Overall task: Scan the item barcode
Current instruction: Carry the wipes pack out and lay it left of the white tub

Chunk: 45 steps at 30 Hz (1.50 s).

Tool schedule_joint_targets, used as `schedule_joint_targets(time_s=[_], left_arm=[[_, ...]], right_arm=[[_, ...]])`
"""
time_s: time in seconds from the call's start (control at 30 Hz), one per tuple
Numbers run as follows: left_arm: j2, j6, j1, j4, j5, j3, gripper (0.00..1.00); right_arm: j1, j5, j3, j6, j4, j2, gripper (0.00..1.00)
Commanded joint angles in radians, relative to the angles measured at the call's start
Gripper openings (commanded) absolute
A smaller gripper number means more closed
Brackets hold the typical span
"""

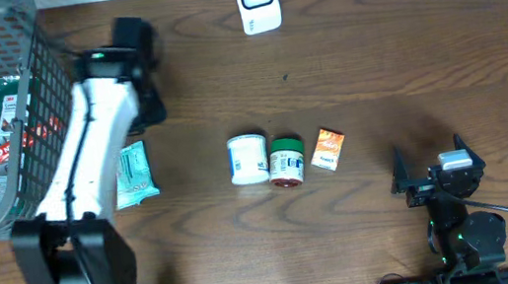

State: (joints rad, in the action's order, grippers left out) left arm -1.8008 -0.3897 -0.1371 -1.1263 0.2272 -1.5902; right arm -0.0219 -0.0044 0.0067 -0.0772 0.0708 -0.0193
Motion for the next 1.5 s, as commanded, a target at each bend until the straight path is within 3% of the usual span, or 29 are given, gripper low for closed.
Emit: schedule_joint_targets(time_s=[0.0,0.33,0.47,0.73,1.07,1.37,1.47], left_arm=[[-0.035,0.059,0.053,0.015,-0.137,0.07,0.56],[-0.061,0.081,0.067,0.282,-0.137,0.284,0.55],[-0.061,0.032,0.067,0.333,-0.011,0.329,0.54],[-0.063,0.034,0.067,0.503,0.019,0.463,0.54],[-0.063,0.035,0.067,0.508,0.055,0.492,0.55],[0.059,0.028,0.069,0.443,0.055,0.444,0.56],[0.041,0.01,0.069,0.44,0.055,0.471,0.6]], right_arm=[[0.014,0.002,-0.001,-0.006,0.004,0.001,0.99],[0.014,0.002,-0.001,-0.006,0.004,0.001,0.99],[0.014,0.002,-0.001,-0.006,0.004,0.001,0.99],[0.014,0.002,-0.001,-0.006,0.004,0.001,0.99],[0.014,0.002,-0.001,-0.006,0.004,0.001,0.99],[0.014,0.002,-0.001,-0.006,0.004,0.001,0.99],[0.014,0.002,-0.001,-0.006,0.004,0.001,0.99]])
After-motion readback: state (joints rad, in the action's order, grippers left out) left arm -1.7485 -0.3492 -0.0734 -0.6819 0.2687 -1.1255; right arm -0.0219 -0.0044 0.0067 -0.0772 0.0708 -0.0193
